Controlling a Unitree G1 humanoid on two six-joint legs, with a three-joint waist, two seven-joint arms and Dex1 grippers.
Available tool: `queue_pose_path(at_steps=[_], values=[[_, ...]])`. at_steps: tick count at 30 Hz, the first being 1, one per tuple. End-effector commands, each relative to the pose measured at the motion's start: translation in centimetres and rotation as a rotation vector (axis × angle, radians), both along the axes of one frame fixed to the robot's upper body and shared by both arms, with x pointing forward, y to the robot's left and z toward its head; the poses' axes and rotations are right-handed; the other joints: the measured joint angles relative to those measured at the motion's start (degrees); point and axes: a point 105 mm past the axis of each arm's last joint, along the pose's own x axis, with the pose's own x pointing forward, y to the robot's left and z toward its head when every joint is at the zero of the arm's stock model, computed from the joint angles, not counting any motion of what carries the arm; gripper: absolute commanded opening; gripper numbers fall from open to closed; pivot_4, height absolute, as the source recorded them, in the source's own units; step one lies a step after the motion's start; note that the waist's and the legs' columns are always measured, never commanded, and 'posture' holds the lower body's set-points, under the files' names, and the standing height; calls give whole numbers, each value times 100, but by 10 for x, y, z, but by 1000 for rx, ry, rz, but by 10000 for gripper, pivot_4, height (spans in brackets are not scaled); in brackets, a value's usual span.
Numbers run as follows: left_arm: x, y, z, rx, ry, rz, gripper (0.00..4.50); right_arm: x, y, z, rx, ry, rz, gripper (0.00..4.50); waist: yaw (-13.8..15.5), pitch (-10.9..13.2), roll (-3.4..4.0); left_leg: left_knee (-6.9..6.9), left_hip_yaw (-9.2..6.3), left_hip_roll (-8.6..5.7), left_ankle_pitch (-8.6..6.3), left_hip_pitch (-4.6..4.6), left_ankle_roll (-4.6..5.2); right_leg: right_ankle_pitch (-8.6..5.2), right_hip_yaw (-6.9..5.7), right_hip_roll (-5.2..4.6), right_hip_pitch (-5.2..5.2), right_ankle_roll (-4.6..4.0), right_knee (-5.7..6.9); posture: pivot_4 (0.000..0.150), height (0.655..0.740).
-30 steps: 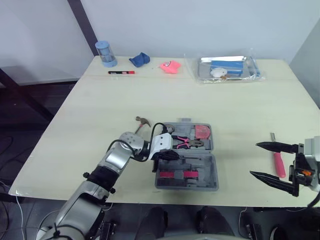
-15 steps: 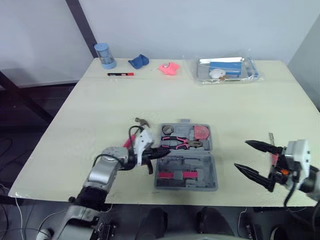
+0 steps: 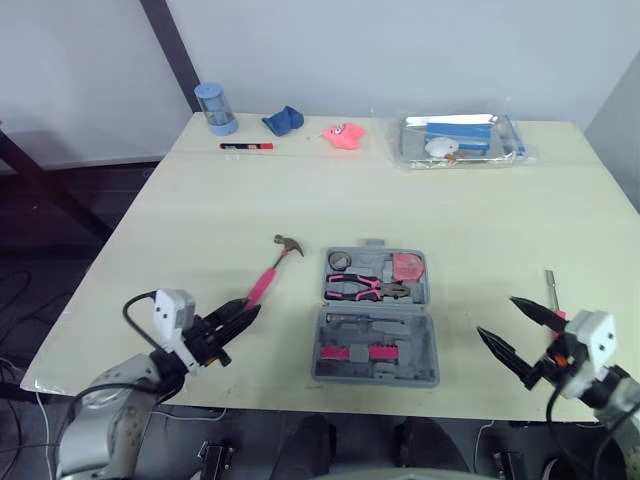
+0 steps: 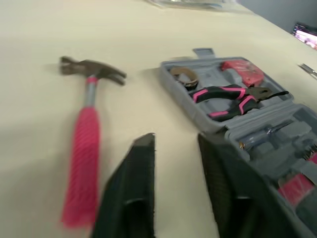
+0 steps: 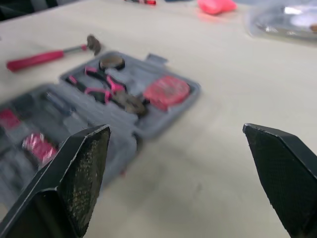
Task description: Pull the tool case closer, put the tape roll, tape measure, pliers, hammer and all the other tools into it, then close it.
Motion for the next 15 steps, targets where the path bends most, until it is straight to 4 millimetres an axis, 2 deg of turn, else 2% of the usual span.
queue_pose_path(at_steps=[1,5,8,15], values=[[-20,20,0,31,-10,43,31374,-22,-18,2,-12,-10,-26,45000,-17,1,2,-3,3,1,0,2,0,0,2,0,0,-1,0,1500,7400],[-39,36,-16,50,43,92,44236,-41,-33,-4,-29,26,-76,45000,-22,1,3,-9,12,3,-1,7,1,-1,9,-1,0,-2,0,1500,7400],[-42,42,-22,54,50,101,44236,-43,-39,-5,-33,27,-92,45000,-19,1,1,-9,16,2,-1,9,1,-1,11,-2,1,-2,-1,1500,7400],[-30,44,-37,38,30,99,44236,-40,-39,-4,-25,25,-73,45000,-9,-1,2,-9,12,1,-1,9,1,-1,6,-2,2,-2,-1,1500,7400]])
